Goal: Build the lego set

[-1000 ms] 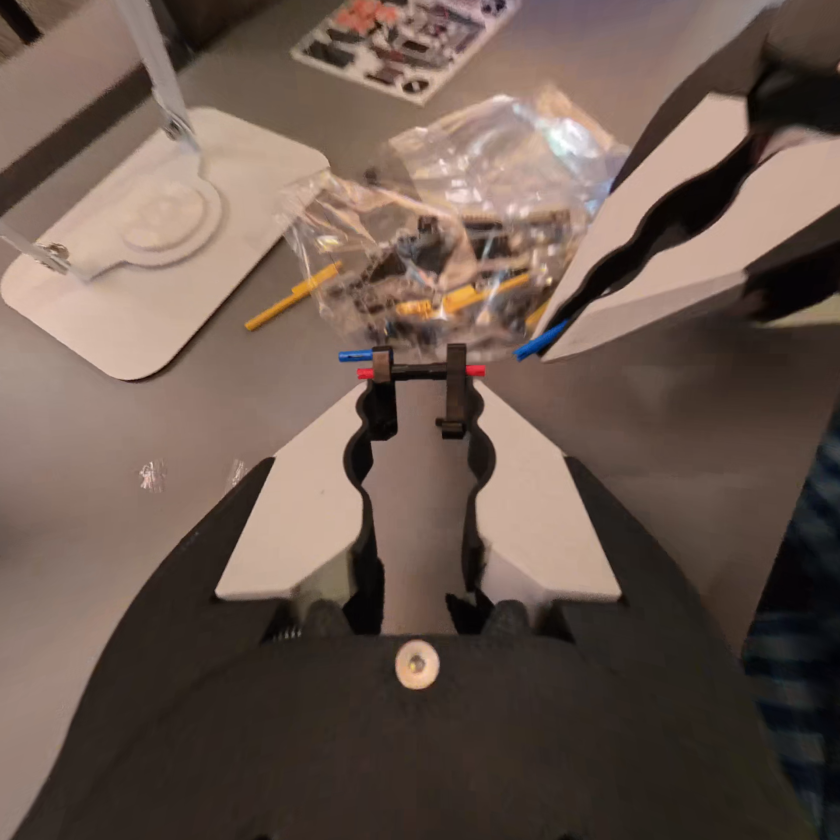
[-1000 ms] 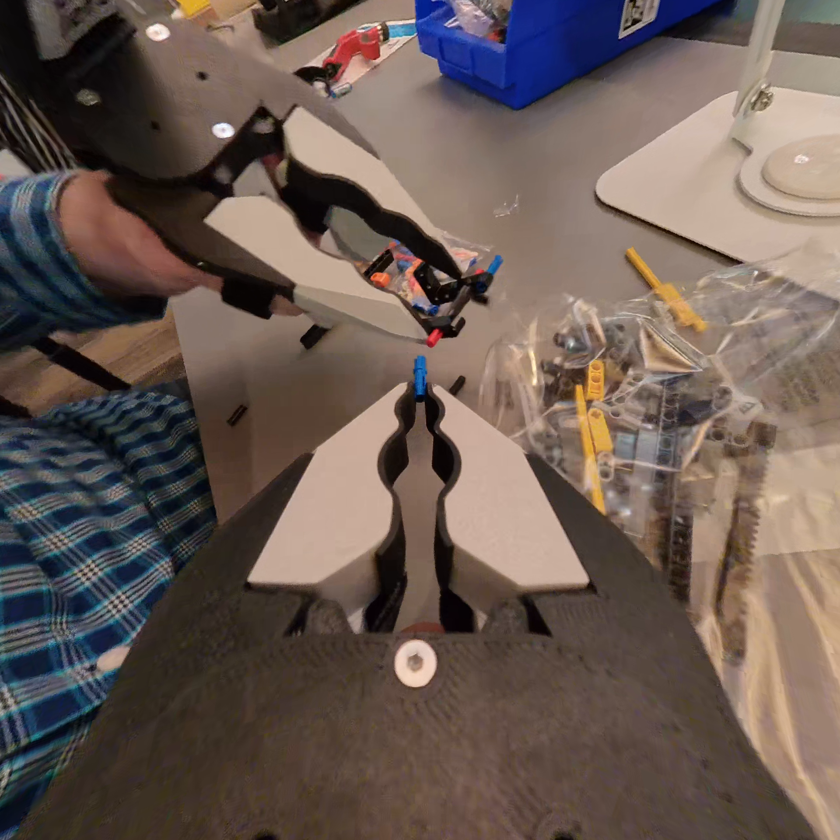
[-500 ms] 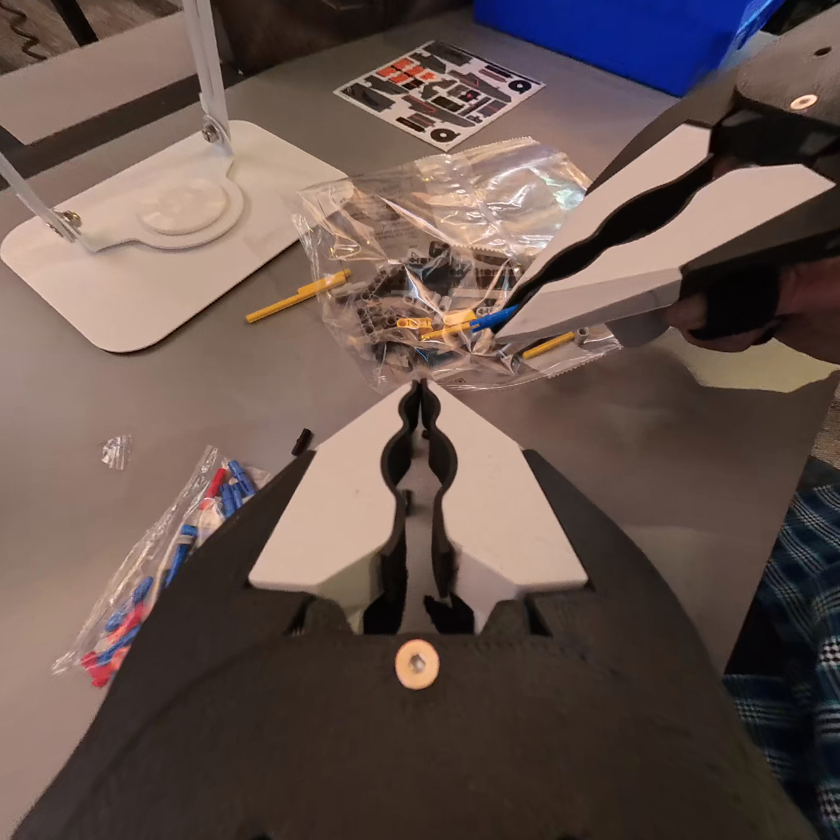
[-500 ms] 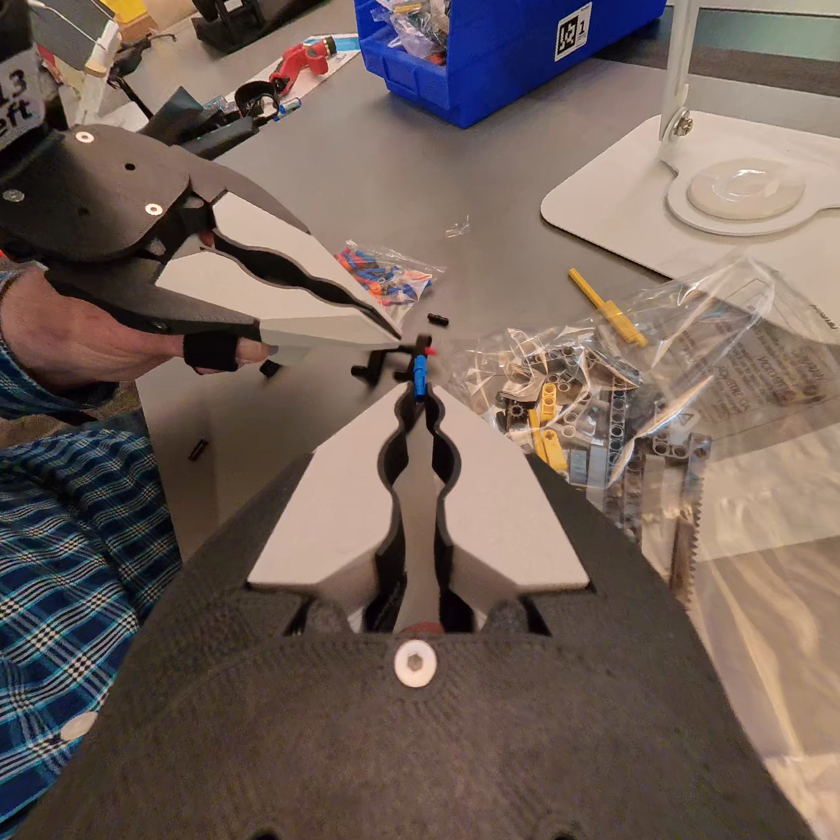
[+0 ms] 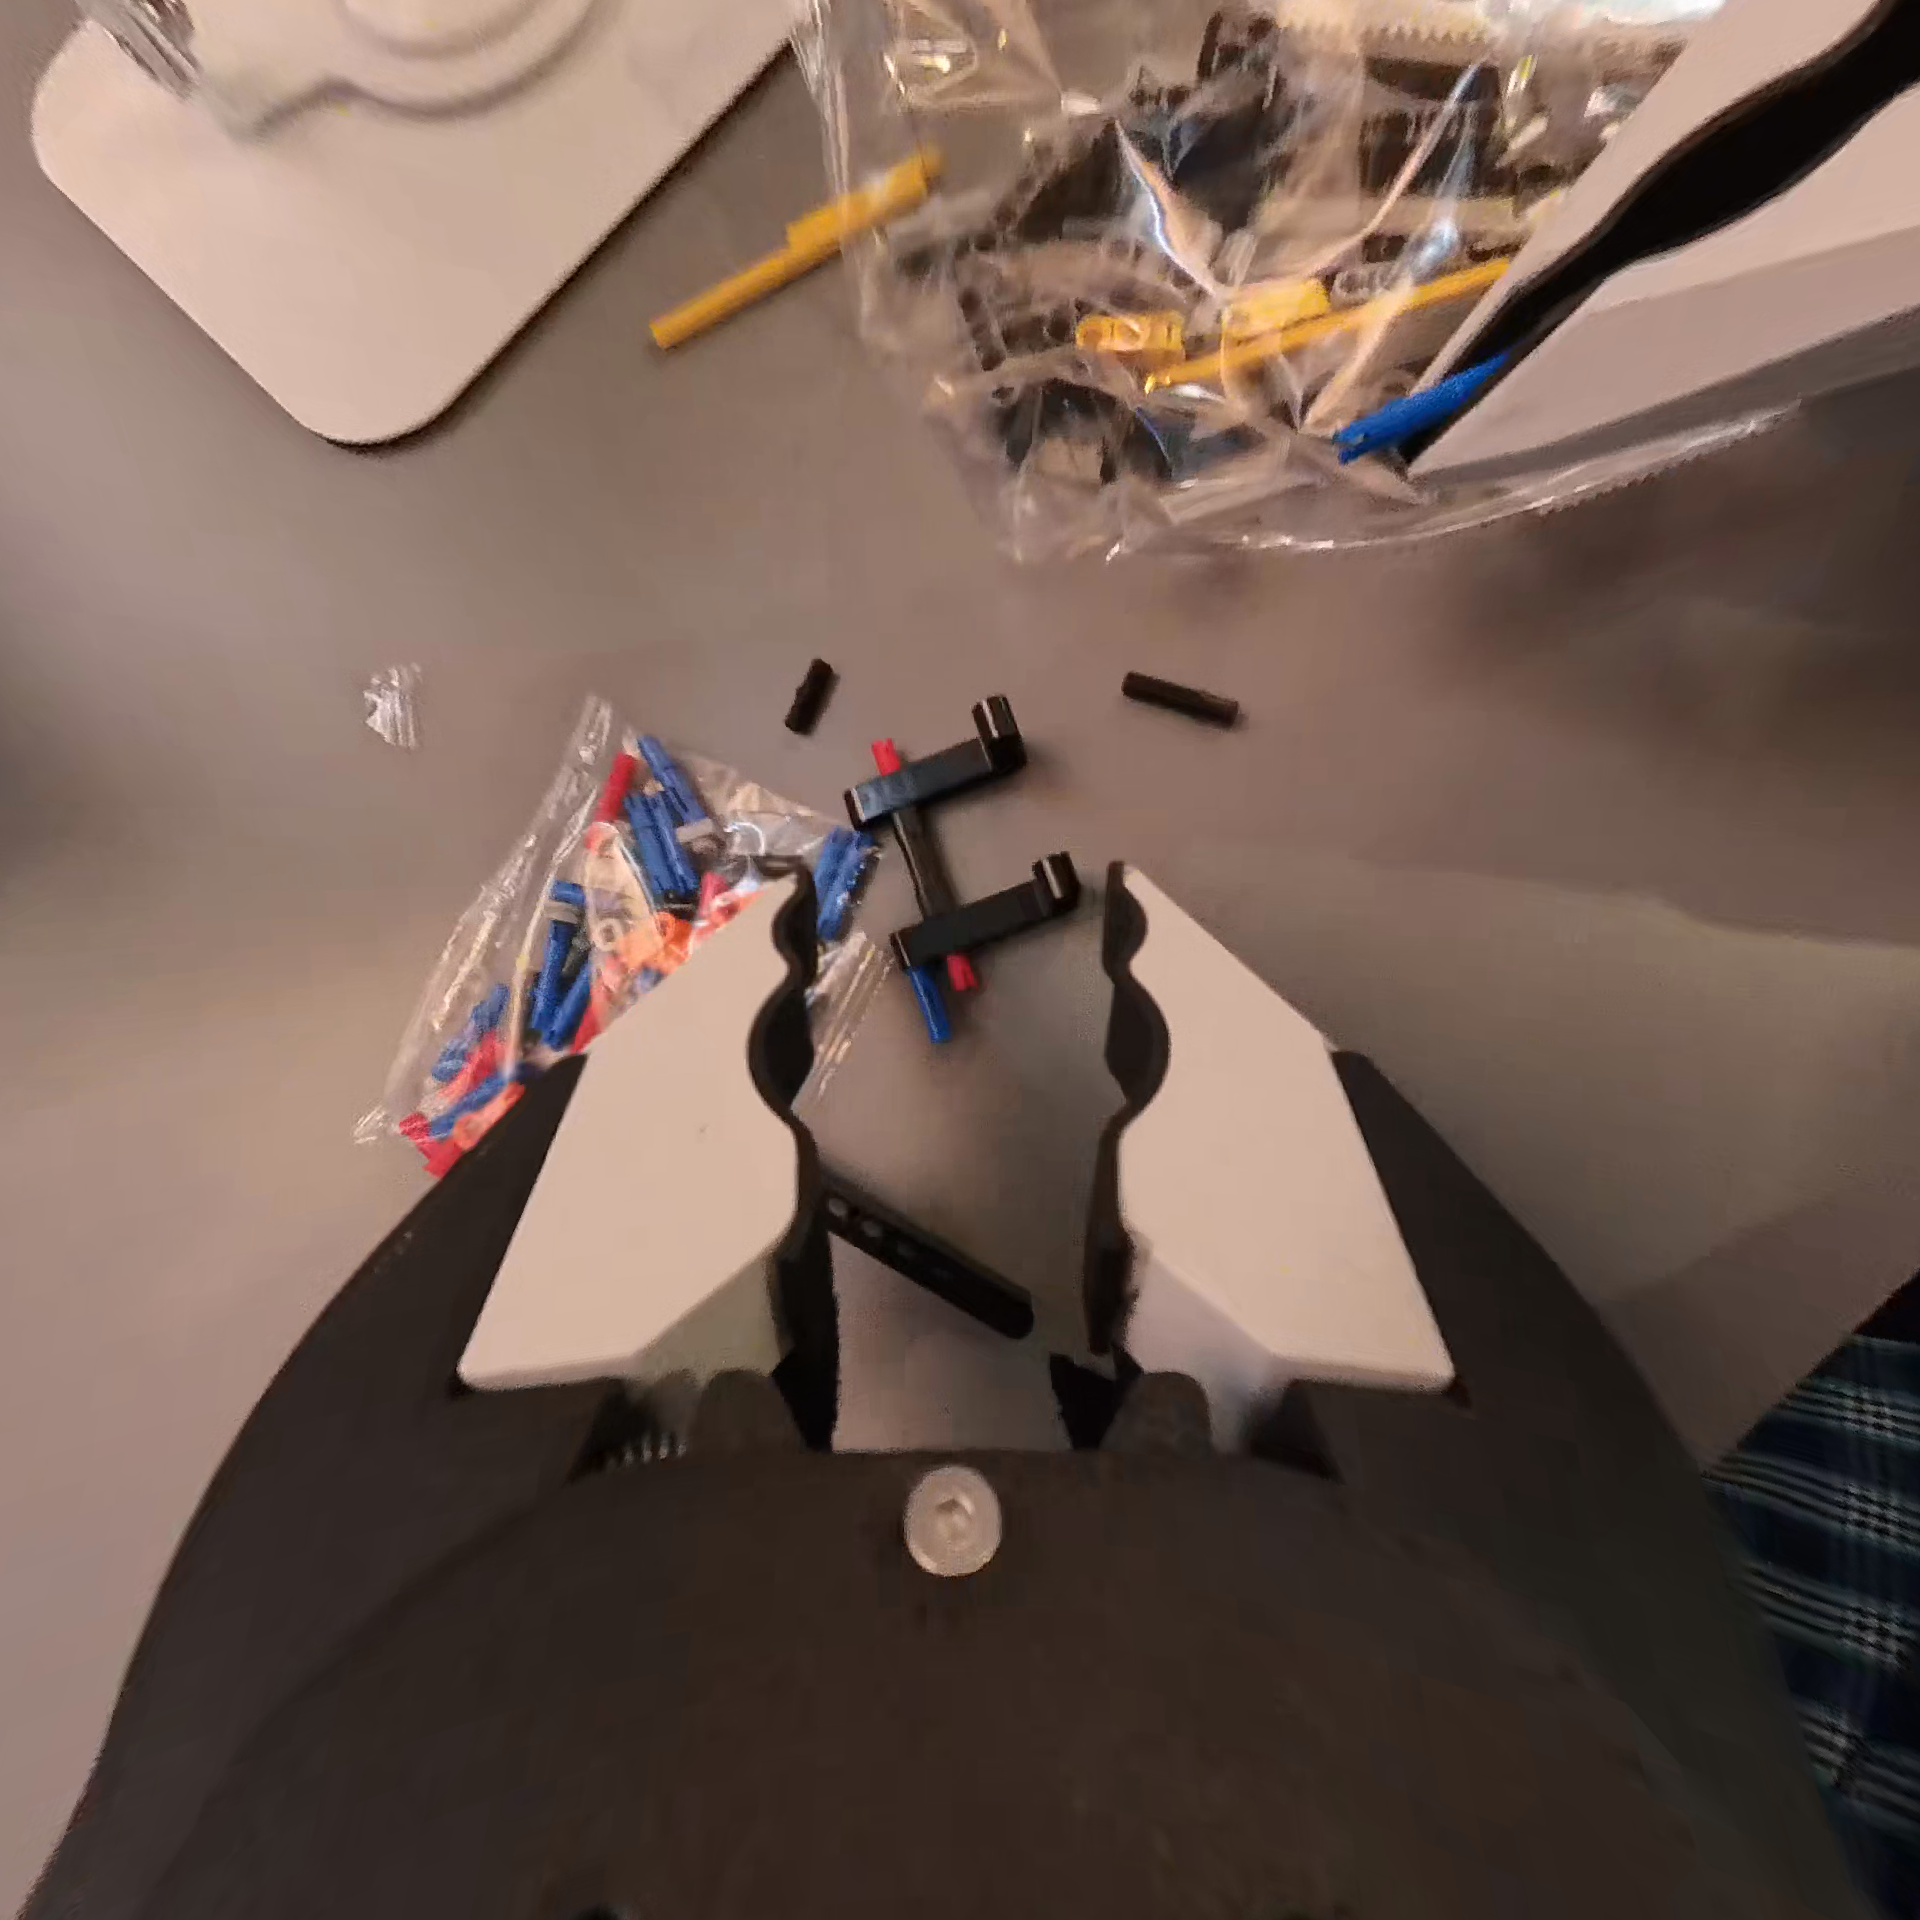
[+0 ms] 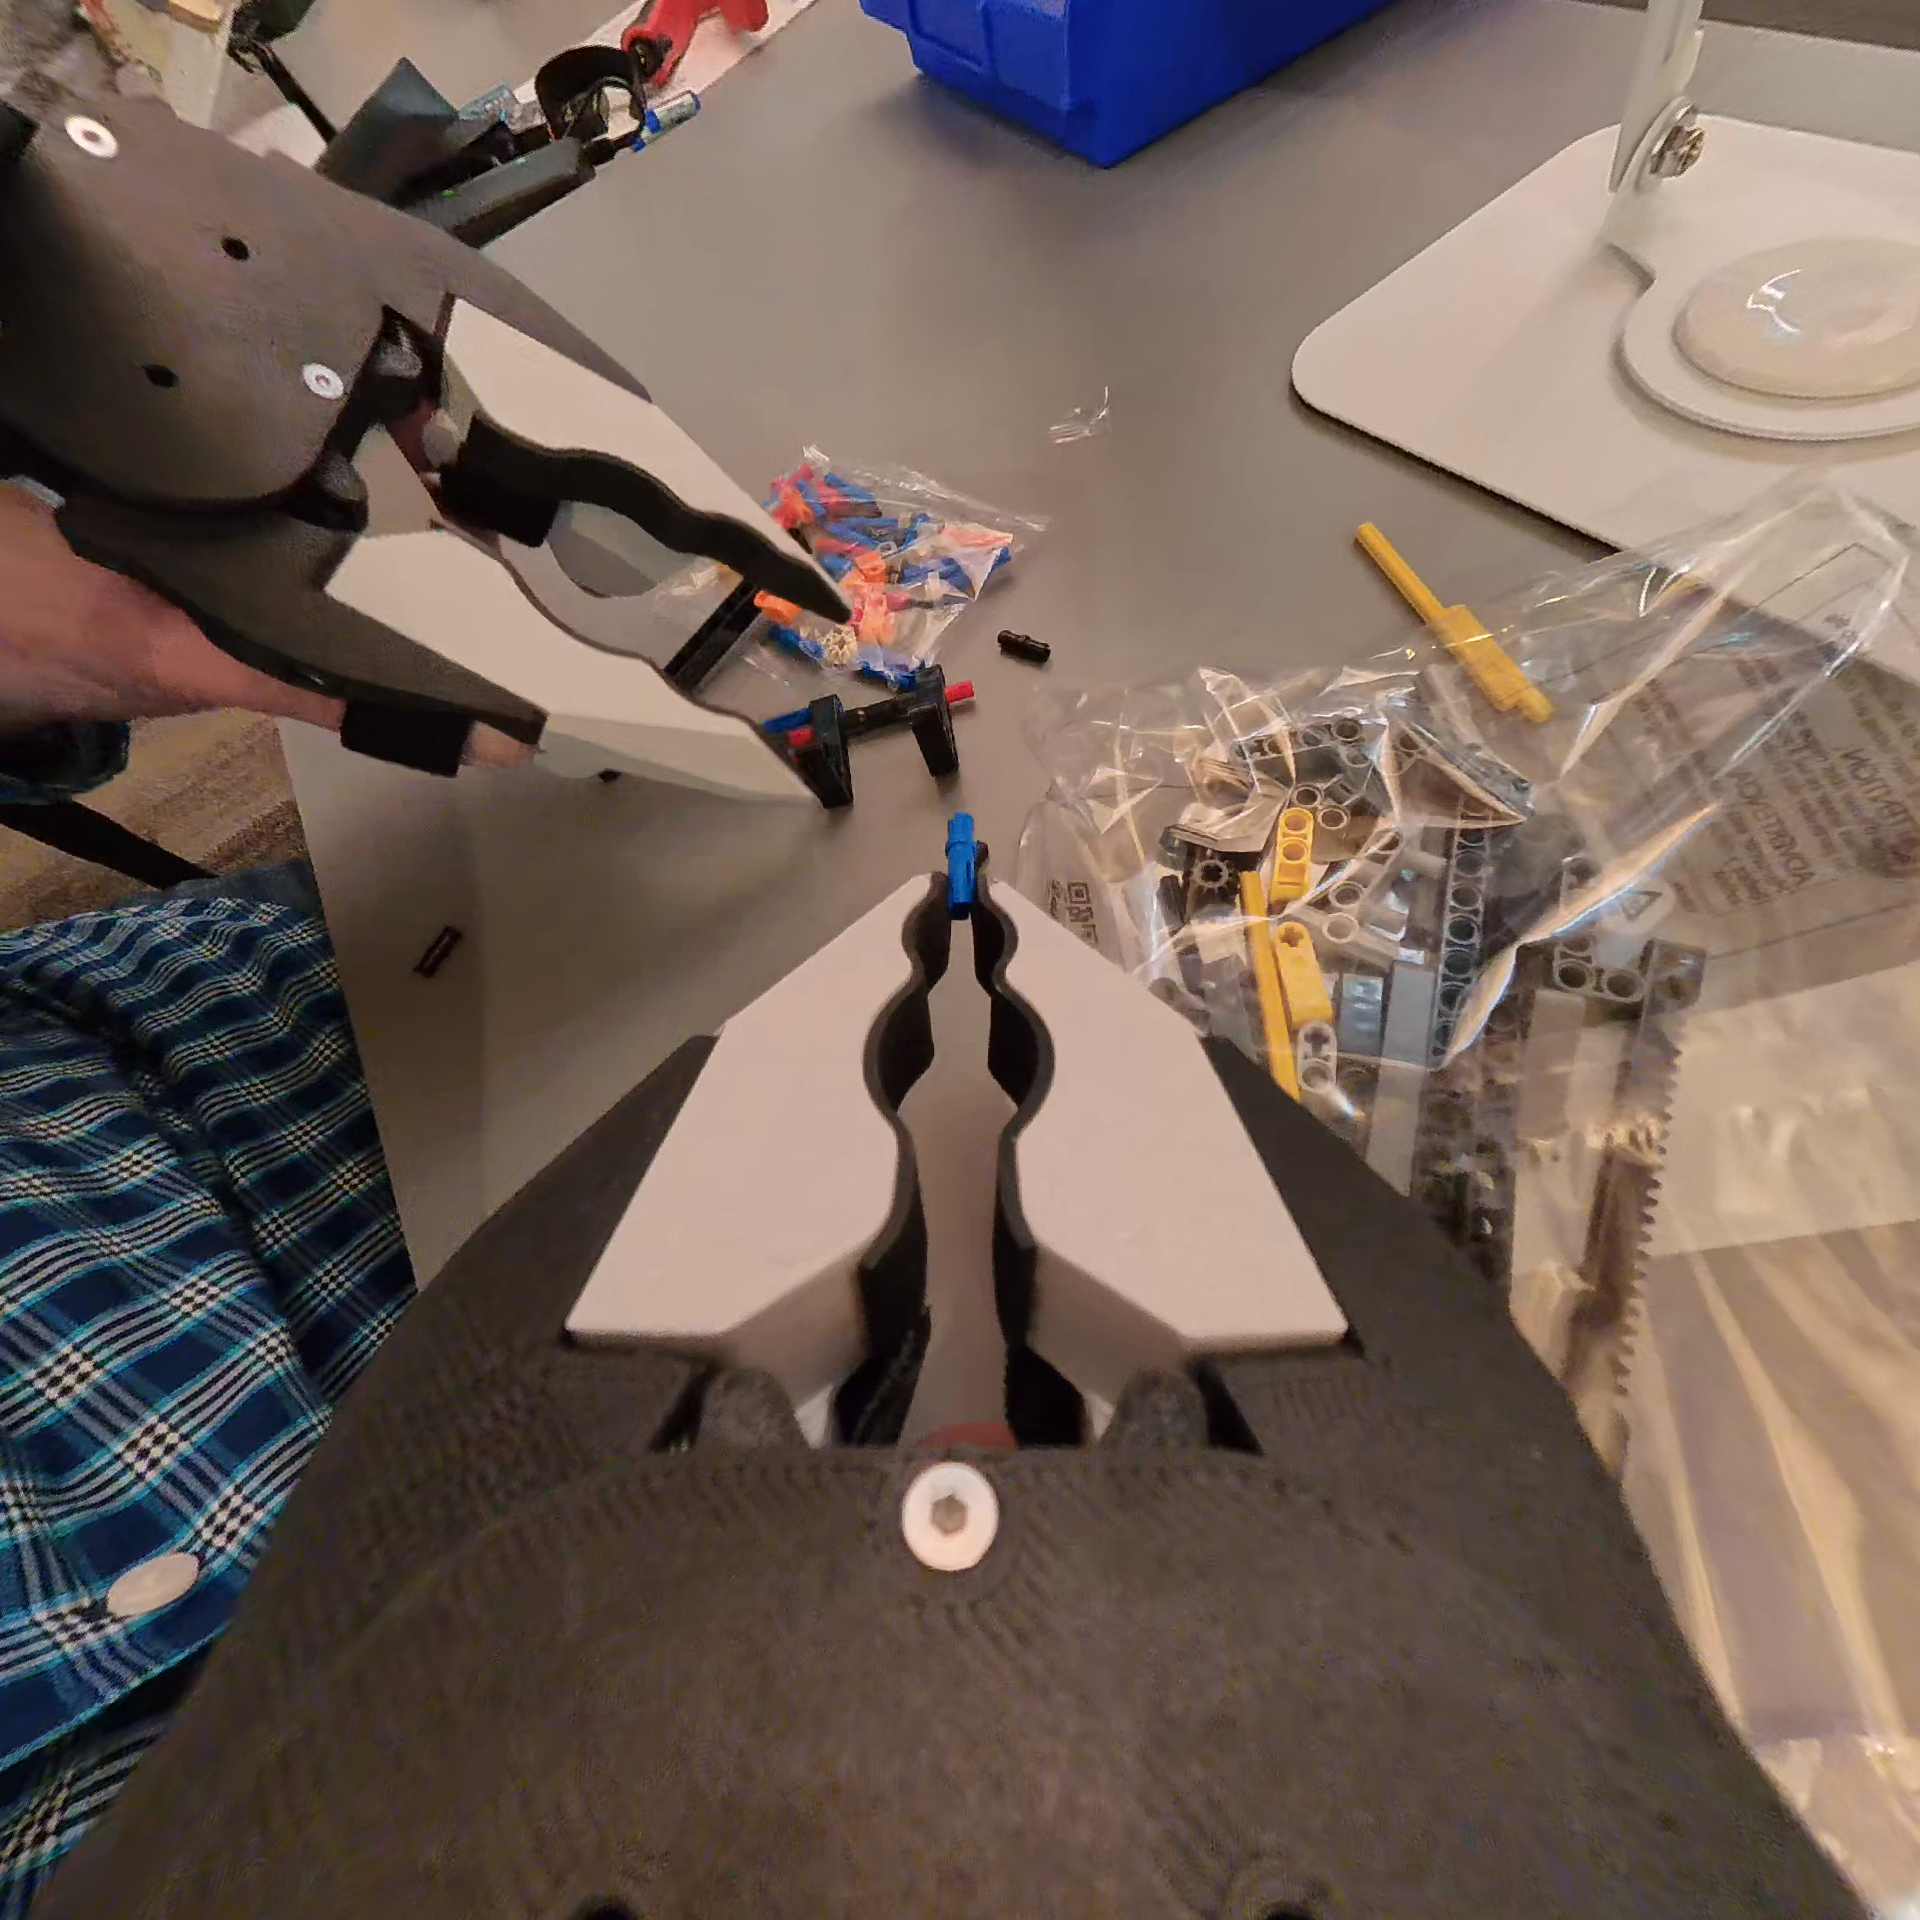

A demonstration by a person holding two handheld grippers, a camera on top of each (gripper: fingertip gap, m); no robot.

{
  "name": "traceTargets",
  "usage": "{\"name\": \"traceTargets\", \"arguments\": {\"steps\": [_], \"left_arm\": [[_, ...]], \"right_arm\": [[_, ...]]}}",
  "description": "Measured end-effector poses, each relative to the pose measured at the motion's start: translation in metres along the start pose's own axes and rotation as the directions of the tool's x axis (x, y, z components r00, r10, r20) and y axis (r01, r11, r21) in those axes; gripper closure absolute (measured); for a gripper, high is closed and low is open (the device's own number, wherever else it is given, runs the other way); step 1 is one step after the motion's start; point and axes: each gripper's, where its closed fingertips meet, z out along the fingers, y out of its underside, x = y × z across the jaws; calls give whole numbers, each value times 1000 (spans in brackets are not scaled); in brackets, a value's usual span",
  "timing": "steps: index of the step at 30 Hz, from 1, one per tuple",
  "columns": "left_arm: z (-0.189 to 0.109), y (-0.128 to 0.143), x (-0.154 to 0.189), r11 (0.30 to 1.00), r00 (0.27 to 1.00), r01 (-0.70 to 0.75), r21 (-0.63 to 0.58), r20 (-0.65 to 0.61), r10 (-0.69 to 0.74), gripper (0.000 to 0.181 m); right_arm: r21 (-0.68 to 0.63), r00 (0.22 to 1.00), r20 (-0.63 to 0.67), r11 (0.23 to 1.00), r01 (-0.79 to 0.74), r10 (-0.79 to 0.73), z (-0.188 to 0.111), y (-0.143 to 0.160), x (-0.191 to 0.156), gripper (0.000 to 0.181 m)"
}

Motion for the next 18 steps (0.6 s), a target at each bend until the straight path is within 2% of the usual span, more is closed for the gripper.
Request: {"name": "traceTargets", "arguments": {"steps": [1, 3, 5, 7, 8, 12, 15, 17, 18], "left_arm": [[3, 3, 2, 1000, 1000, -21, -21, 7, 21, 123], [9, 9, 6, 998, 999, -33, -58, 7, 33, 117], [11, 7, 2, 998, 999, -35, -51, 36, 37, 126], [11, 8, 1, 997, 999, -35, -65, 38, 37, 147], [12, 8, 3, 997, 999, -38, -62, 27, 40, 151], [11, 7, 7, 995, 997, -81, -58, 1, 81, 152], [7, 10, 17, 984, 985, -172, -54, -29, 171, 155], [0, 14, 35, 976, 971, -213, -52, -125, 205, 154], [-4, 17, 42, 973, 963, -223, -65, -167, 210, 147]], "right_arm": [[-1, 1000, 2, 1000, -1, 1, 0, 1, 0, 180], [-2, 1000, 14, 1000, -3, 3, 2, 2, -3, 181], [-5, 1000, 20, 1000, 3, -3, 3, 2, -5, 181], [-5, 1000, 26, 1000, 3, -3, 4, 2, -6, 181], [-4, 1000, 27, 1000, 2, -2, 4, 2, -7, 181], [-6, 999, 32, 1000, -3, 3, 5, 3, -5, 181], [-9, 999, 40, 1000, -2, 3, 3, 3, -5, 181], [-14, 999, 46, 1000, 1, -1, 2, 4, -5, 180], [-17, 999, 49, 1000, 2, -1, 1, 5, -5, 180]]}}
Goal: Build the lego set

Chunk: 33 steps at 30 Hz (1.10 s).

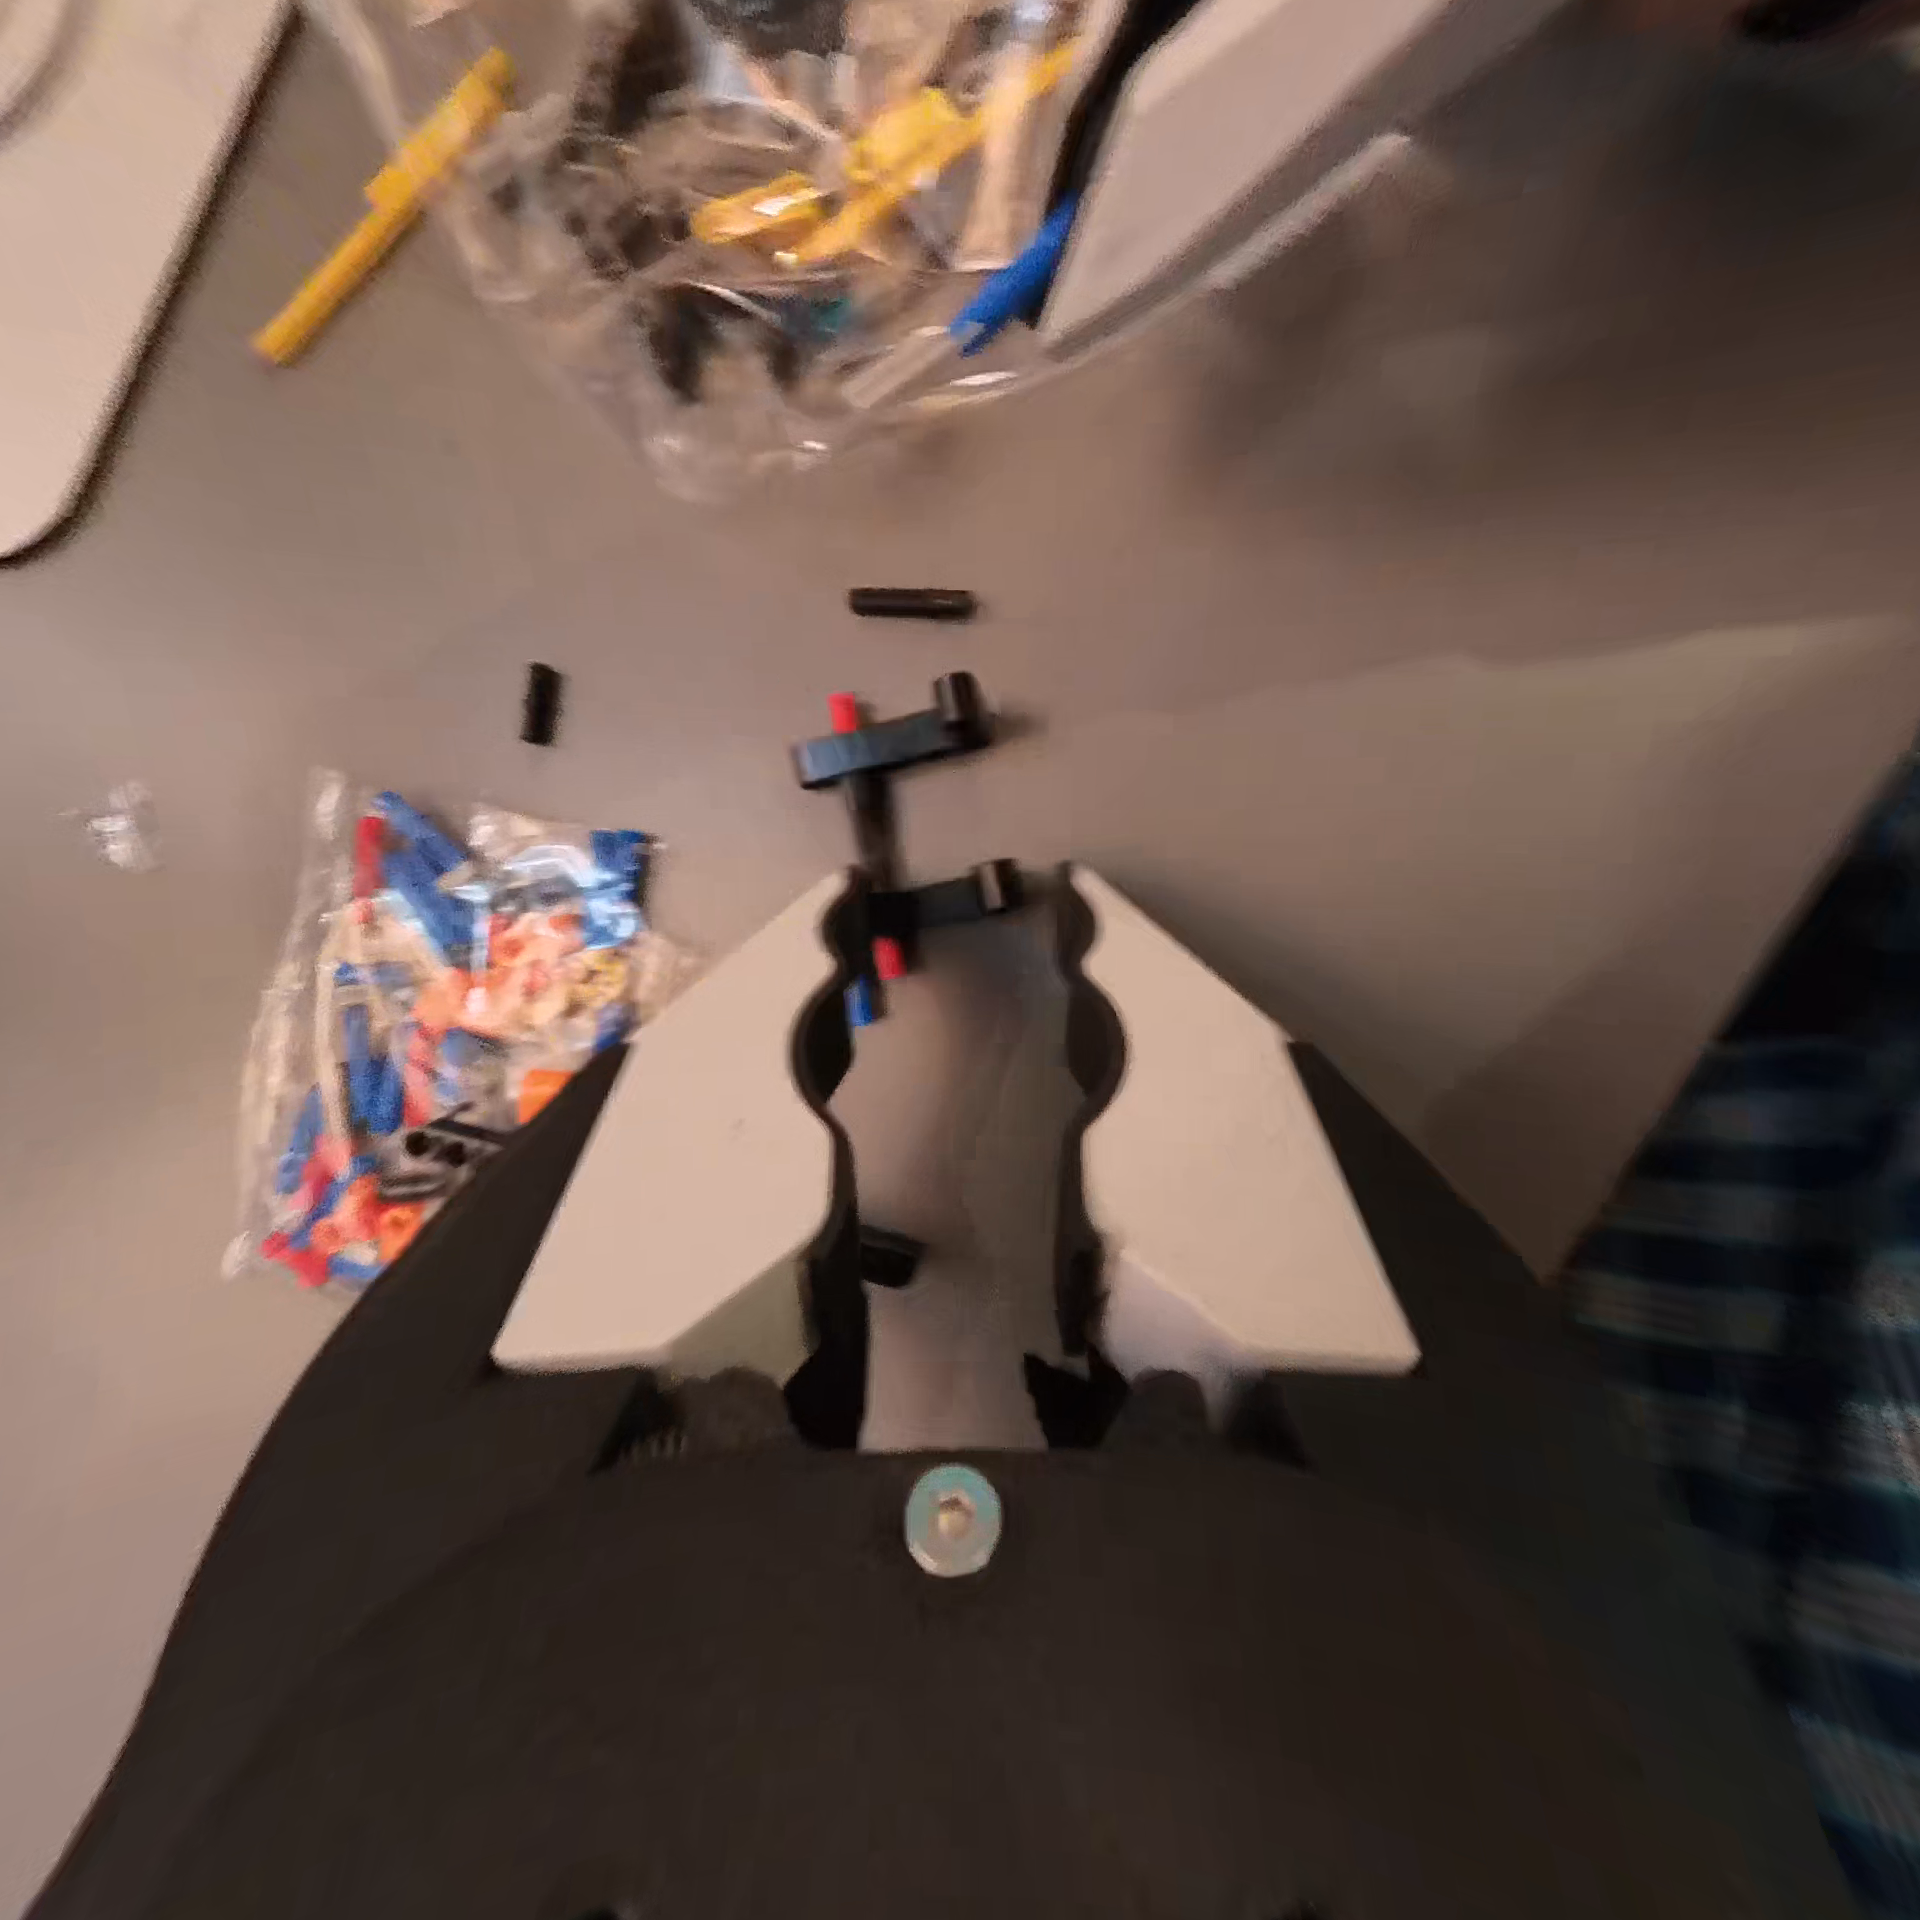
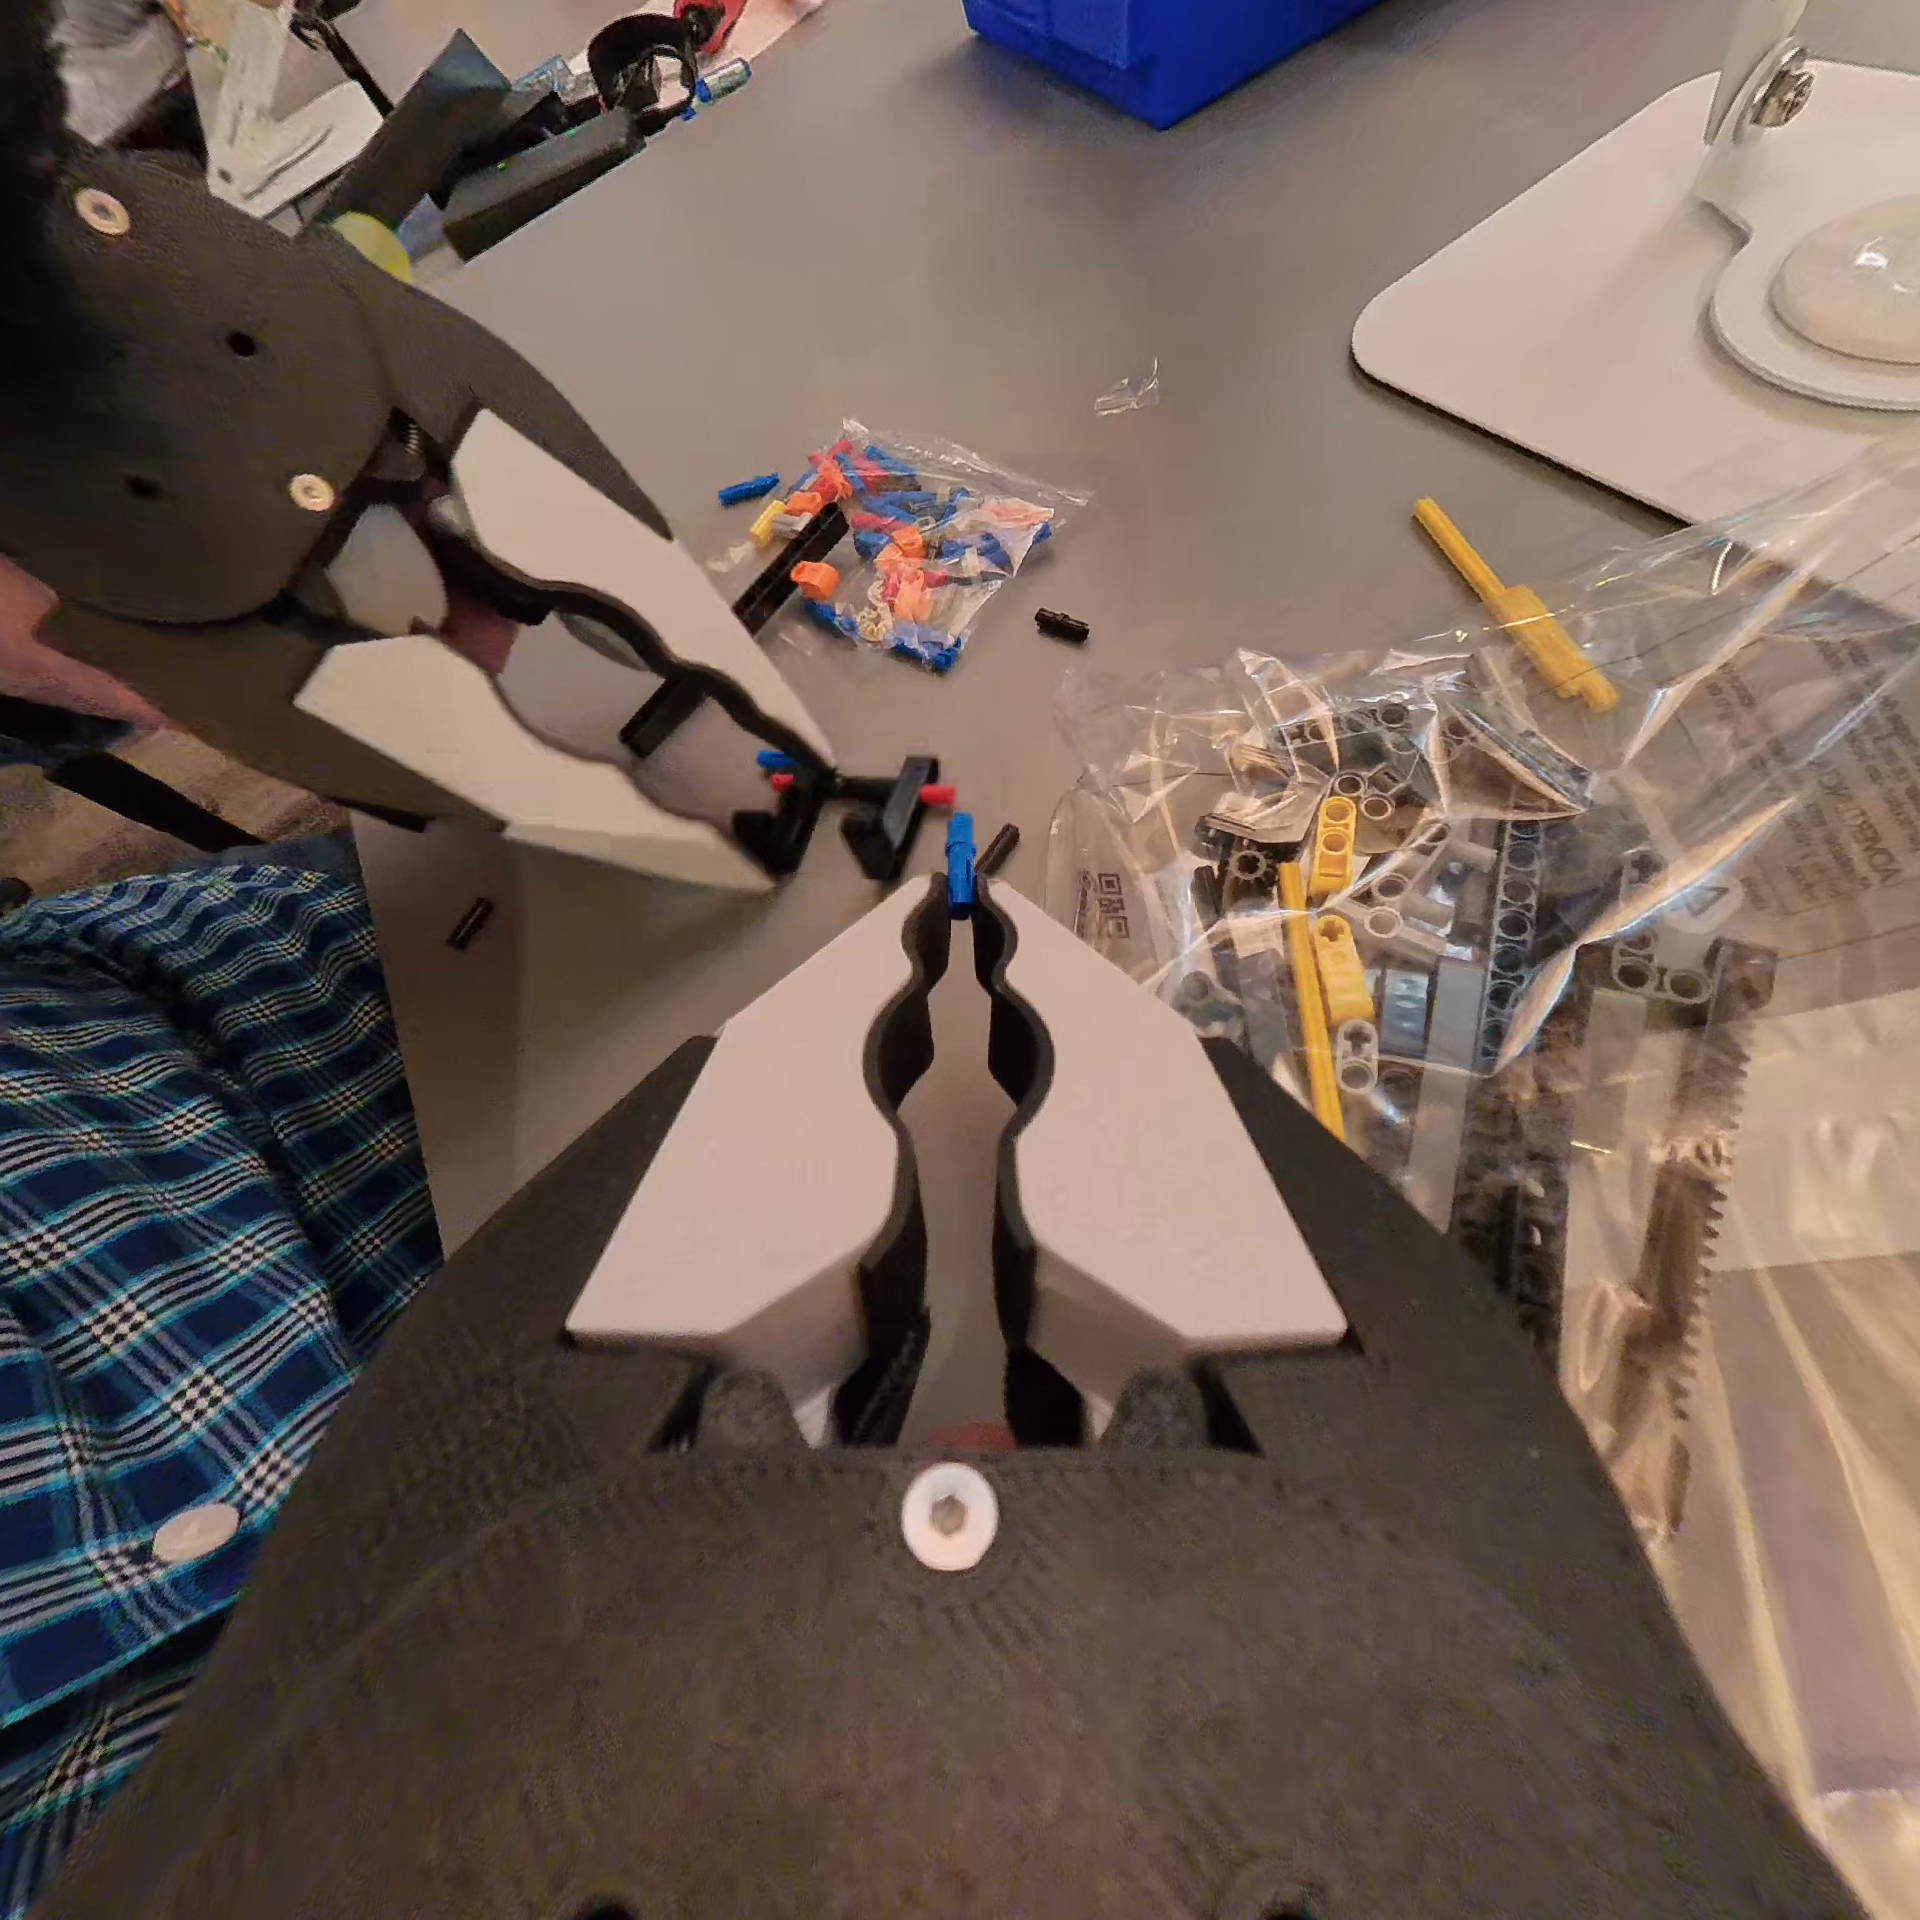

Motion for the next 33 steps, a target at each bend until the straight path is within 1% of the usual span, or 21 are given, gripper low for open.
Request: {"name": "traceTargets", "arguments": {"steps": [1, 4, 5, 7, 9, 10, 11, 12, 13, 14, 15, 17, 18, 19, 23, 25, 28, 29, 30, 31, 33], "left_arm": [[-2, 1, 8, 1000, 999, -8, -3, -45, 7, 129], [-13, -6, 12, 999, 994, 13, 37, -104, -9, 118], [-18, -11, 11, 998, 993, 30, 54, -119, -24, 118], [-28, -23, 1, 993, 989, 67, 102, -137, -53, 130], [-29, -29, -14, 991, 989, 87, 102, -125, -74, 144], [-25, -26, -18, 996, 991, 66, 63, -121, -58, 151], [-21, -25, -21, 998, 992, 49, 28, -115, -46, 154], [-17, -26, -22, 999, 992, 49, 9, -121, -48, 159], [-11, -24, -20, 998, 988, 53, -27, -147, -57, 160], [-4, -15, -18, 994, 985, 42, -98, -162, -58, 159], [2, -8, -22, 988, 990, 11, -151, -140, -33, 158], [9, -2, -18, 979, 987, -16, -201, -157, -16, 160], [11, -6, -20, 983, 989, -15, -186, -144, -12, 163], [13, -5, -22, 980, 991, -24, -195, -133, -2, 169], [14, -8, -20, 979, 989, -81, -188, -140, 55, 177], [14, -8, -18, 977, 986, -115, -179, -137, 91, 177], [12, -11, -12, 962, 965, -247, -114, -124, 233, 177], [10, -11, -11, 960, 962, -261, -100, -112, 250, 177], [8, -15, -6, 954, 950, -295, -51, -119, 287, 177], [6, -18, -5, 949, 946, -314, -19, -96, 310, 178], [2, -18, -4, 933, 932, -359, 4, -59, 359, 178]], "right_arm": [[-1, 1000, 3, 1000, 0, 0, 0, 1, 0, 180], [4, 1000, 4, 1000, -4, 4, -3, 1, 0, 180], [8, 1000, 5, 1000, -6, 6, -4, 1, 1, 180], [13, 1000, 7, 1000, -10, 10, -6, 1, 1, 181], [14, 1000, 11, 1000, -8, 8, -7, 1, 1, 181], [14, 1000, 11, 1000, -6, 5, -7, 0, 0, 181], [15, 1000, 11, 1000, -4, 4, -7, 0, 0, 181], [16, 1000, 11, 1000, -5, 5, -7, 0, 1, 181], [18, 1000, 11, 1000, -7, 7, -7, -1, 1, 181], [19, 1000, 12, 1000, -8, 7, -7, 0, 0, 181], [17, 1000, 13, 1000, -8, 8, -6, 0, 0, 181], [13, 1000, 16, 1000, -7, 6, -5, 2, -1, 181], [9, 1000, 21, 1000, -6, 6, -5, 3, -1, 181], [4, 1000, 25, 1000, -4, 4, -4, 4, -2, 181], [-4, 999, 41, 1000, 0, 0, -1, 5, -2, 181], [-8, 999, 49, 1000, 5, -5, -1, 4, -3, 181], [-30, 997, 78, 999, 18, -15, -1, 5, -6, 181], [-39, 995, 96, 999, 24, -20, -1, 6, -8, 181], [-42, 993, 118, 998, 37, -32, -1, 6, -11, 181], [-49, 990, 135, 998, 49, -42, 0, 7, -14, 181], [-77, 982, 174, 993, 88, -73, 2, 11, -20, 181]]}}
